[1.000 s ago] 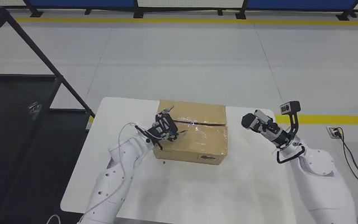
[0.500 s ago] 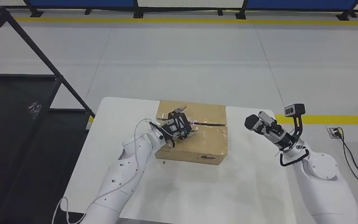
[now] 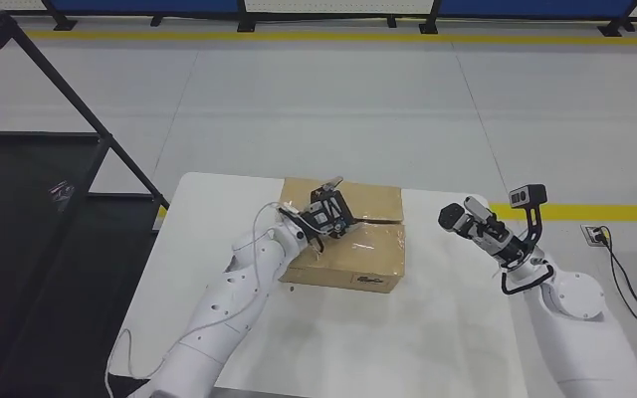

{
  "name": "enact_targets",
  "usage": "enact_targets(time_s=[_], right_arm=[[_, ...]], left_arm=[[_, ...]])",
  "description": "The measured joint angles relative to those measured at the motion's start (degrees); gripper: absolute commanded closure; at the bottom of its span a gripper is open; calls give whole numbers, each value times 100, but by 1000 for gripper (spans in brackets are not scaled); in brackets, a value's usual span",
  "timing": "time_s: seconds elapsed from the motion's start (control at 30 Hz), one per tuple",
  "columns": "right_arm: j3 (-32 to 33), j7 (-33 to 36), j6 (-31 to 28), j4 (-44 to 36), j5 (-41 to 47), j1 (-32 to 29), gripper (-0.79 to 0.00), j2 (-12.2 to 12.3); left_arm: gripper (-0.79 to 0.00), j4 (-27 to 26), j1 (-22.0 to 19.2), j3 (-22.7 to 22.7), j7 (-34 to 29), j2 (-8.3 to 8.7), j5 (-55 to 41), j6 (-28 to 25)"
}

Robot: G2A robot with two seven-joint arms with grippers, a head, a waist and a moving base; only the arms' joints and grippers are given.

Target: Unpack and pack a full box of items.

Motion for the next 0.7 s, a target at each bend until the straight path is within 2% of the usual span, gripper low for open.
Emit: enact_targets(time_s=[0.7], right_arm=[[88,3,-60,71,109,-77,-785,51]], left_arm=[[-785,1086,-731,767,152,-459,-605,502]])
